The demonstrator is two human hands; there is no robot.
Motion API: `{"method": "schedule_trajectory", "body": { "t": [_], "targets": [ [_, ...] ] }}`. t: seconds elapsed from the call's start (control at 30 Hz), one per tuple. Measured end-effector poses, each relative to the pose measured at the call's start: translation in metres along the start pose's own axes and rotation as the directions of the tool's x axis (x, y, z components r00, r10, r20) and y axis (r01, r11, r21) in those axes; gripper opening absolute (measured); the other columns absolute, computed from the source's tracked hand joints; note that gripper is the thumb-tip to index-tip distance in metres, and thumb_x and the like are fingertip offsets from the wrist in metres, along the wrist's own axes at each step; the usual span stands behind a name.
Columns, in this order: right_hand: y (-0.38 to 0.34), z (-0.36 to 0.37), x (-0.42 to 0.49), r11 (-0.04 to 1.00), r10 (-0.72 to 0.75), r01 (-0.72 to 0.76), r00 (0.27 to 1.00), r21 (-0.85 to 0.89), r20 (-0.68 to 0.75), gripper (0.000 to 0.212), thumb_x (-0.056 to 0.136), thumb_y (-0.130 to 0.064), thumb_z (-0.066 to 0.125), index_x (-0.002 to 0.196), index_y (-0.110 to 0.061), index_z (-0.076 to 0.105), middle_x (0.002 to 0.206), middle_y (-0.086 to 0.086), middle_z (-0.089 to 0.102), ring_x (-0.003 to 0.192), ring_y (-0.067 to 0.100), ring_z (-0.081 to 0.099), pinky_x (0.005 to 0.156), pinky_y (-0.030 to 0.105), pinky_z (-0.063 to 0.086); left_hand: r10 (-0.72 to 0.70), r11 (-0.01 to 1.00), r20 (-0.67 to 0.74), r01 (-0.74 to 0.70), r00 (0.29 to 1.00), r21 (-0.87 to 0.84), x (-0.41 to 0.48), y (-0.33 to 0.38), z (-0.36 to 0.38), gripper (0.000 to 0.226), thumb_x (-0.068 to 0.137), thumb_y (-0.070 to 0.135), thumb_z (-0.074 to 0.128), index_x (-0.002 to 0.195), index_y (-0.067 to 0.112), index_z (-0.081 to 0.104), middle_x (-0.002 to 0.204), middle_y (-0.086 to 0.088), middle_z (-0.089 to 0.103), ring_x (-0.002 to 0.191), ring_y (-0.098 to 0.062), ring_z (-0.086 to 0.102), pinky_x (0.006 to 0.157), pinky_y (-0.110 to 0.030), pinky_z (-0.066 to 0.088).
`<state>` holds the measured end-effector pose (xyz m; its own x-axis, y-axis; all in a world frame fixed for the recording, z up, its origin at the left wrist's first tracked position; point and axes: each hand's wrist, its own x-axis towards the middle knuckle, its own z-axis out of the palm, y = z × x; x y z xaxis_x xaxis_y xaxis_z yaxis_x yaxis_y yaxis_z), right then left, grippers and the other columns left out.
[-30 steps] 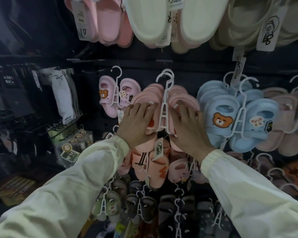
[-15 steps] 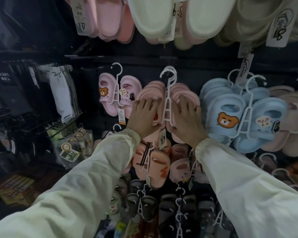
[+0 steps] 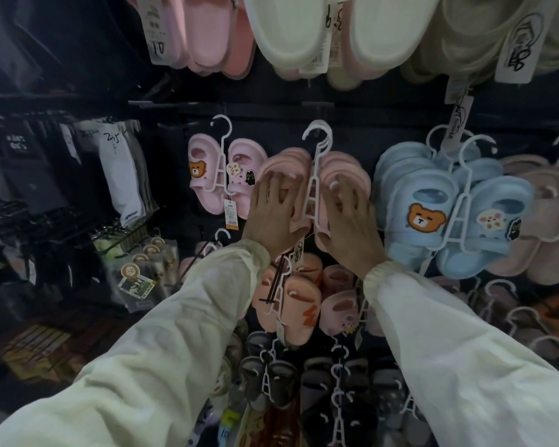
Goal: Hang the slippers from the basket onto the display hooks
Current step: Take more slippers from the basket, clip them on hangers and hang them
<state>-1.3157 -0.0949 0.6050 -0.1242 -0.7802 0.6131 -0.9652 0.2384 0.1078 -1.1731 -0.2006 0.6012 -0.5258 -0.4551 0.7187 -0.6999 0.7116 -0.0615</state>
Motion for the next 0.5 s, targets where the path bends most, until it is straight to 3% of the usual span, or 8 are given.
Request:
{"method": "schedule_trajectory", "body": {
  "t": [0.13, 0.27, 0.37, 0.5],
  "targets": [
    [0.002, -0.003, -0.02, 0.998, 0.013, -0.014, 1.0, 0.058, 0.015, 0.093, 0.083, -0.025, 0.07, 0.158, -0.018, 0.017, 0.164, 0.017, 0.006, 0.147, 0.045, 0.013, 0.112, 0.06, 0.029, -0.019, 1.0, 0.068, 0.019, 0.998, 0.0, -0.014, 0.008, -0.005, 0.102, 0.072, 0.061, 0.068, 0.155, 0.016, 0.028, 0.153, -0.018, 0.032, 0.14, -0.043, 0.03, 0.109, -0.06, 0.031],
    [0.002, -0.006, -0.045, 0.998, 0.013, -0.014, 1.0, 0.054, 0.02, 0.088, 0.083, -0.029, 0.068, 0.157, -0.017, 0.021, 0.165, 0.018, 0.006, 0.148, 0.043, 0.012, 0.113, 0.06, 0.024, 0.01, 1.0, 0.099, -0.01, 0.995, -0.007, -0.032, 0.015, -0.006, 0.103, 0.074, 0.057, 0.069, 0.155, 0.014, 0.024, 0.158, -0.016, 0.026, 0.143, -0.039, 0.026, 0.107, -0.06, 0.029],
    [-0.001, -0.009, -0.068, 0.995, 0.028, -0.033, 0.998, 0.092, 0.059, 0.085, 0.087, -0.036, 0.057, 0.158, -0.019, 0.014, 0.165, 0.016, 0.003, 0.148, 0.041, 0.011, 0.115, 0.058, 0.019, 0.019, 1.0, 0.085, -0.016, 0.996, -0.027, -0.051, 0.02, -0.006, 0.098, 0.08, 0.061, 0.063, 0.156, 0.014, 0.024, 0.161, -0.016, 0.023, 0.145, -0.039, 0.024, 0.111, -0.06, 0.025],
    [-0.009, -0.009, -0.105, 0.99, 0.04, -0.053, 0.995, 0.128, 0.096, 0.088, 0.089, -0.033, 0.064, 0.158, -0.022, 0.011, 0.165, 0.013, -0.002, 0.15, 0.038, 0.01, 0.115, 0.058, 0.021, 0.058, 0.997, 0.086, -0.052, 0.995, -0.064, -0.084, 0.034, -0.013, 0.093, 0.086, 0.06, 0.059, 0.157, 0.013, 0.022, 0.162, -0.015, 0.021, 0.148, -0.039, 0.02, 0.116, -0.059, 0.021]
  ]
}}
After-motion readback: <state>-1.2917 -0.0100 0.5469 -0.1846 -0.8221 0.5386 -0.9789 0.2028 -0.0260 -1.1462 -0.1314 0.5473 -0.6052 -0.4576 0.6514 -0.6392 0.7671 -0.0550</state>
